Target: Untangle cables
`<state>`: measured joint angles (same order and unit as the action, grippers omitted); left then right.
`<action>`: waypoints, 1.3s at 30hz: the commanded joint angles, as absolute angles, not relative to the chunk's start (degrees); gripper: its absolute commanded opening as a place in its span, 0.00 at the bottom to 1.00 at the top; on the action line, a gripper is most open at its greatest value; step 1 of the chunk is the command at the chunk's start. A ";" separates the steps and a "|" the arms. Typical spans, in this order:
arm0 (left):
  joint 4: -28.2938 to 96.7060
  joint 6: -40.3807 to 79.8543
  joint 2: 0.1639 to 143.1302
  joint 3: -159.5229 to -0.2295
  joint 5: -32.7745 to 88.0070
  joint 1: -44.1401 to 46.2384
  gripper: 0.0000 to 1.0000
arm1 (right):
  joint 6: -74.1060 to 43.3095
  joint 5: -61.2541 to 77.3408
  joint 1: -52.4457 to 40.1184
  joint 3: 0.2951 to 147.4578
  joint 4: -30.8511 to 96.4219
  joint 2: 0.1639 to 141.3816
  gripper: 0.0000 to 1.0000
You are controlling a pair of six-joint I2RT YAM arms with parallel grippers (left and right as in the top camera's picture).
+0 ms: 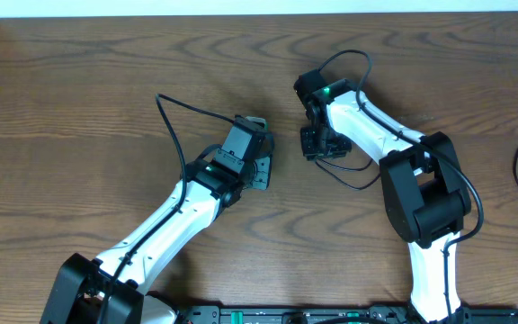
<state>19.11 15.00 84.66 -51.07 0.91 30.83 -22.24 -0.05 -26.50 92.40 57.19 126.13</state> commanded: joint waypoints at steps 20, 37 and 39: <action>19.29 15.29 85.36 -50.57 -0.03 30.79 0.53 | -17.85 -3.95 -27.40 96.03 61.76 123.96 0.01; 19.22 15.29 85.36 -50.57 -0.01 30.79 0.53 | -14.66 -8.62 -16.97 105.80 72.12 103.70 0.01; 19.25 15.29 85.36 -50.57 -0.01 30.79 0.53 | -14.44 -7.27 -15.16 105.80 73.03 102.45 0.01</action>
